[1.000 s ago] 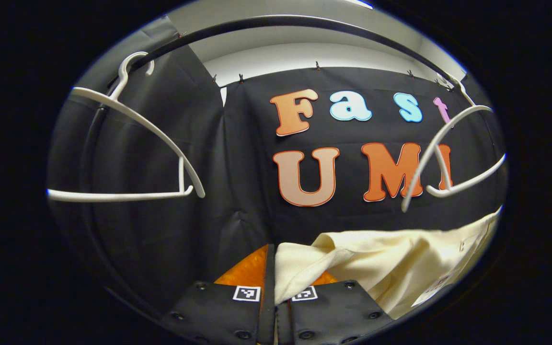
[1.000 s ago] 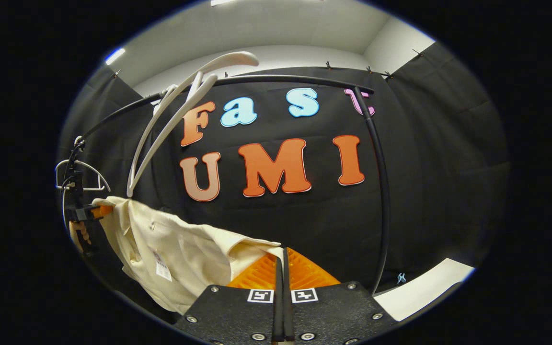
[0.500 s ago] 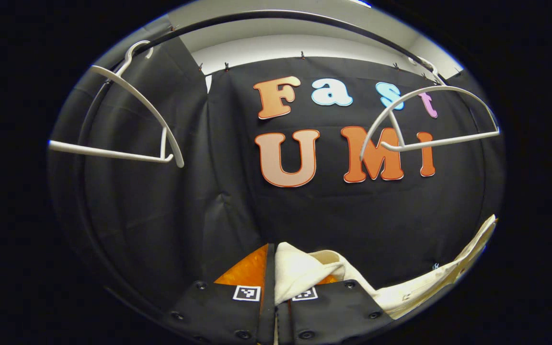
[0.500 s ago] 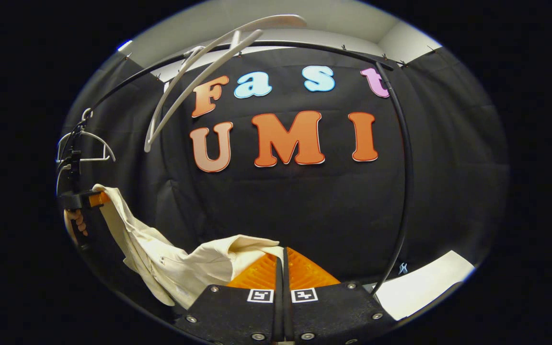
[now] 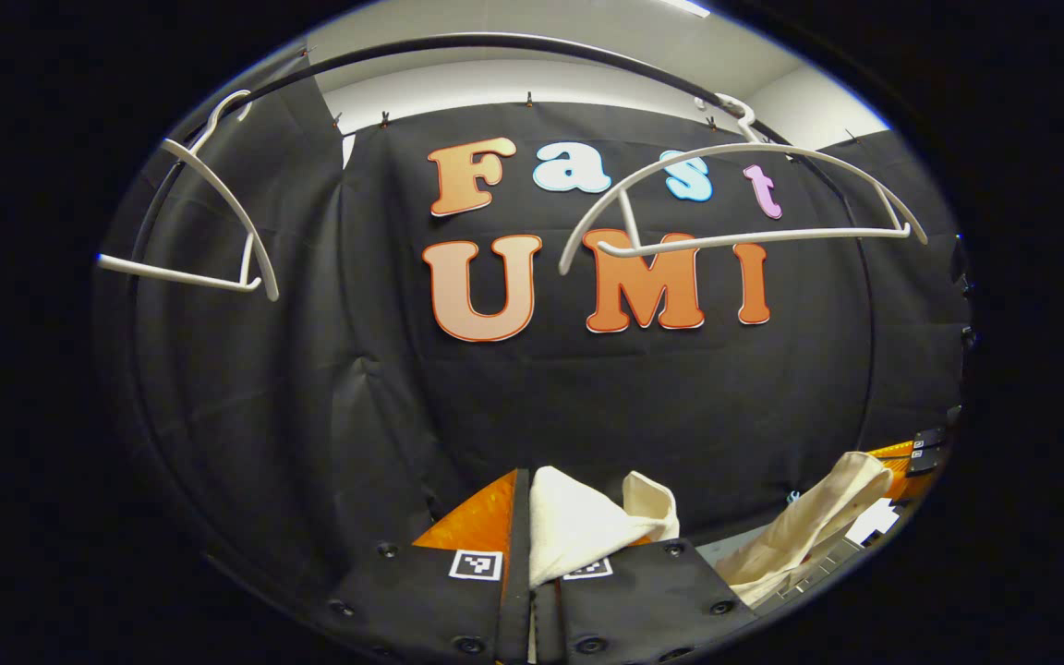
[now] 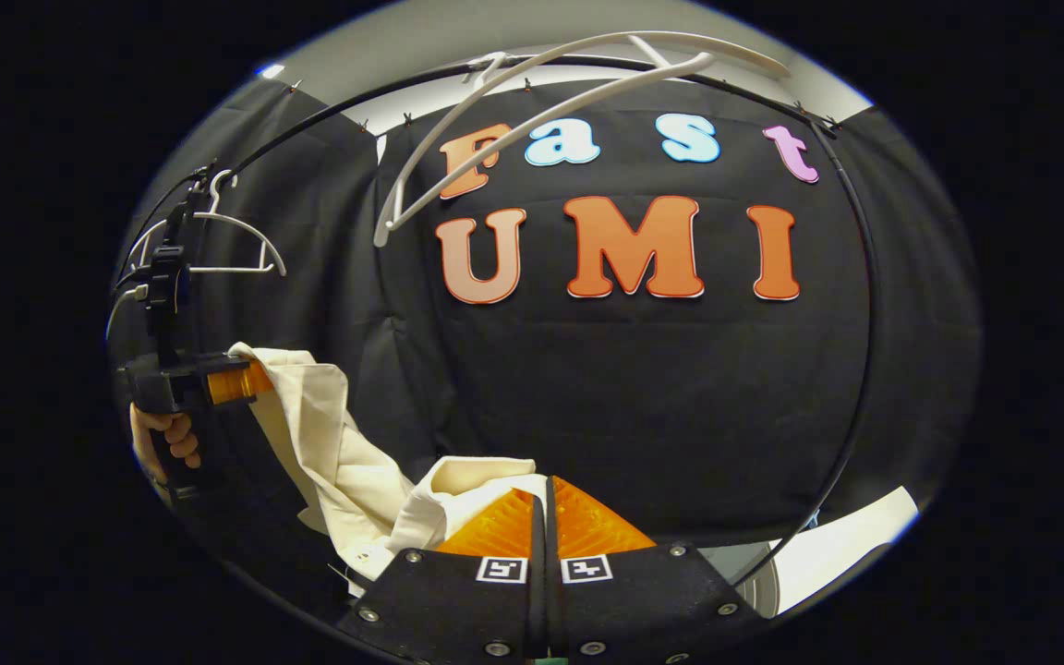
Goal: Grasp the clothes on the hanger with both hands and then place them into the laundry hamper below.
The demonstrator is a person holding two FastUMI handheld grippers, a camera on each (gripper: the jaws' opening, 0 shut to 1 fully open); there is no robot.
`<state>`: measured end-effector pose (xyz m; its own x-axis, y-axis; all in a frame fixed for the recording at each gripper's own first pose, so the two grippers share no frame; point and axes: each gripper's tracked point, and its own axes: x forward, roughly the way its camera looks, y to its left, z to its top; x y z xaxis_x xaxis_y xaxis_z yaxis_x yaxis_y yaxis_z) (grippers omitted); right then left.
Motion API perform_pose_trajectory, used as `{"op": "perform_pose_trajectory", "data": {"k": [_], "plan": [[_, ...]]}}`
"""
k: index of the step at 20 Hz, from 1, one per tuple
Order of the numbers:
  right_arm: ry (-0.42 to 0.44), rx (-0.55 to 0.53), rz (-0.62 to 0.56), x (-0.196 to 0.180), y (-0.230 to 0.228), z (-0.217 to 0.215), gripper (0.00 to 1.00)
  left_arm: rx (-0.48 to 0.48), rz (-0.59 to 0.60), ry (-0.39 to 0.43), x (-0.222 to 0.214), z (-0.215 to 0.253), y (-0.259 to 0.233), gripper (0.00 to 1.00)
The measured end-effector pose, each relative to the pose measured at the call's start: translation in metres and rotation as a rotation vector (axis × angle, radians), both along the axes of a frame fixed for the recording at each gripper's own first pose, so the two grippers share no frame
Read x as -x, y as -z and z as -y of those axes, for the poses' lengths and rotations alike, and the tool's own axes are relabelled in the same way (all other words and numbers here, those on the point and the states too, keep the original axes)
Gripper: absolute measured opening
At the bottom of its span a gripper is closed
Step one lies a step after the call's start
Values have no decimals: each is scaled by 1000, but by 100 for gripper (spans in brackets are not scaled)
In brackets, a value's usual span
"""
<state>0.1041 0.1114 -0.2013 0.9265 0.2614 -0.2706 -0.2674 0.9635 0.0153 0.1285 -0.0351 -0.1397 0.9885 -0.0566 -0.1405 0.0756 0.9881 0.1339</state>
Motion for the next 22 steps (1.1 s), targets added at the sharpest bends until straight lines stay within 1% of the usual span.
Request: {"op": "perform_pose_trajectory", "data": {"k": [3,9,13,16,18,22], "plan": [[-36,-18,-5,5,3,-23,0,-7,-11,22,20,13,7,10],[-64,-61,-44,9,17,-55,0,27,-76,70,30,36,36,10],[-88,-48,-22,9,14,-72,0,32,-54,79,36,44,33,10],[-90,-67,-50,18,31,-76,0,46,-73,76,45,44,48,10],[-76,-76,-69,20,48,-72,0,80,-103,77,49,47,67,10],[-41,-82,-133,18,92,-61,0,114,-176,83,51,50,111,10]]}}
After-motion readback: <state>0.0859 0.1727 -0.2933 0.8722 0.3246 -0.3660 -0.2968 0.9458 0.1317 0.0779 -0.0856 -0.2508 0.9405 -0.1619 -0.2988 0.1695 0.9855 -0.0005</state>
